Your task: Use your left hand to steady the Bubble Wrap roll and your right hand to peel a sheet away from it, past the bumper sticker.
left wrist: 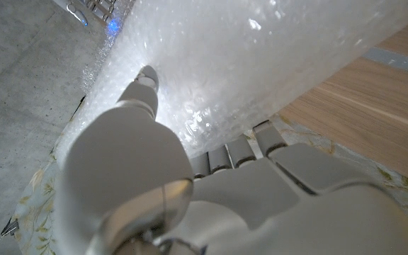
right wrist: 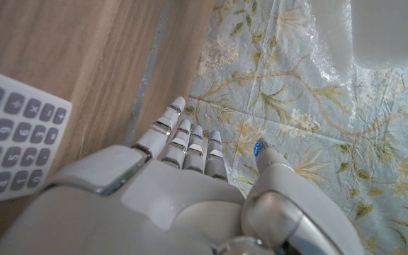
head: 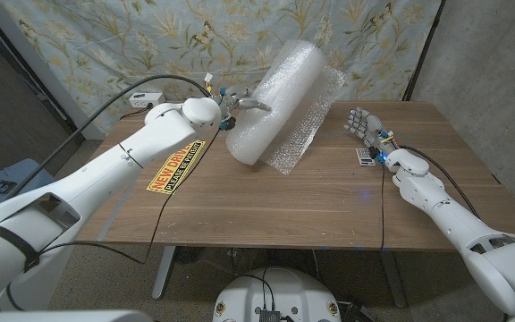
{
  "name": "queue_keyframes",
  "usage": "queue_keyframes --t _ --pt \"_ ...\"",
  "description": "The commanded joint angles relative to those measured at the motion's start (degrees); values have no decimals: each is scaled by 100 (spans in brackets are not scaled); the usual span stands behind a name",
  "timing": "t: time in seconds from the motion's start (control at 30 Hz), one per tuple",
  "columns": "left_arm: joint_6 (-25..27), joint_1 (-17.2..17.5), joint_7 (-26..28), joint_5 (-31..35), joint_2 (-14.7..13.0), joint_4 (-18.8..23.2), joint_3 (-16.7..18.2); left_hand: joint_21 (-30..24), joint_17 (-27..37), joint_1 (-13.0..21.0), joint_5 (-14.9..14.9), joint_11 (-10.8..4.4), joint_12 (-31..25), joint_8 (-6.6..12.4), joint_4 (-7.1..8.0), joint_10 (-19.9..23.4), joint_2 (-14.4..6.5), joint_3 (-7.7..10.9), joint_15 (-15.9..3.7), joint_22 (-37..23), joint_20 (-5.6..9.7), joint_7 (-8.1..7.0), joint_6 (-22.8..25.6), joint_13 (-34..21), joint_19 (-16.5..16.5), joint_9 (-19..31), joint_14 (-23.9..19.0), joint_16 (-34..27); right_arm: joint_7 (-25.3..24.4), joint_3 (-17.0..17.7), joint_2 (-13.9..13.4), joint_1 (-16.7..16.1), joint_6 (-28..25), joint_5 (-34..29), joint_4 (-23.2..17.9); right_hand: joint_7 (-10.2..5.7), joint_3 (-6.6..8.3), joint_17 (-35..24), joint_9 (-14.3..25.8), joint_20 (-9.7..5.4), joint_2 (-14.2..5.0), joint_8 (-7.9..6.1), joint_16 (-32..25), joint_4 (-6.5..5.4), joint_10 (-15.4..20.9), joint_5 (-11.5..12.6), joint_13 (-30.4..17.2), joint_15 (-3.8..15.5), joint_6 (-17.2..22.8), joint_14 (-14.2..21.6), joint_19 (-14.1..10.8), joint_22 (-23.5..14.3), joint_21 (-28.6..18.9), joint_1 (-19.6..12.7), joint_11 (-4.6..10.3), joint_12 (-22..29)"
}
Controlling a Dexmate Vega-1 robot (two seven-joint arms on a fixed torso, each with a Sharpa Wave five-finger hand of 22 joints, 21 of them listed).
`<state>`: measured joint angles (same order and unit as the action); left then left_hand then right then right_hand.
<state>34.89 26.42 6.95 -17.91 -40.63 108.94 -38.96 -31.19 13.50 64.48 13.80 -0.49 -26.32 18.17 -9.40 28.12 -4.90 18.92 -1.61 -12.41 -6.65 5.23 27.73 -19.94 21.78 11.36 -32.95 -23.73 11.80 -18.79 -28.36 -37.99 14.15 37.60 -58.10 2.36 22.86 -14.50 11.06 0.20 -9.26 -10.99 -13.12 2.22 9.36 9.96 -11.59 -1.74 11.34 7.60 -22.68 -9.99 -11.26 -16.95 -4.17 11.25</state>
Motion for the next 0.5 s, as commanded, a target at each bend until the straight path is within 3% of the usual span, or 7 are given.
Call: queue_keyframes --t 0.03,0.5 --pt "-538 379 196 -582 168 -127 526 -51 16 59 56 1 2 -1 30 61 -65 117 2 -13 3 -23 64 -21 -21 24 -48 -25 5 -35 -71 -15 -65 -47 -142 -7 27 -27 30 44 -39 -38 -29 15 -15 7 -30 -27 -4 -1 1 -12 -26 -43 13 32" --pt "-1113 778 -268 -1699 555 -617 1140 -58 40 19 74 24 38 -60 55 16 -72 108 43 -20 -24 -7 -2 -62 -128 28 37 10 116 -98 -254 -100 -254 -90 -405 -11 41 -20 30 41 -42 -39 -28 33 -15 11 -29 -27 -4 -1 4 -12 -25 -67 17 34"
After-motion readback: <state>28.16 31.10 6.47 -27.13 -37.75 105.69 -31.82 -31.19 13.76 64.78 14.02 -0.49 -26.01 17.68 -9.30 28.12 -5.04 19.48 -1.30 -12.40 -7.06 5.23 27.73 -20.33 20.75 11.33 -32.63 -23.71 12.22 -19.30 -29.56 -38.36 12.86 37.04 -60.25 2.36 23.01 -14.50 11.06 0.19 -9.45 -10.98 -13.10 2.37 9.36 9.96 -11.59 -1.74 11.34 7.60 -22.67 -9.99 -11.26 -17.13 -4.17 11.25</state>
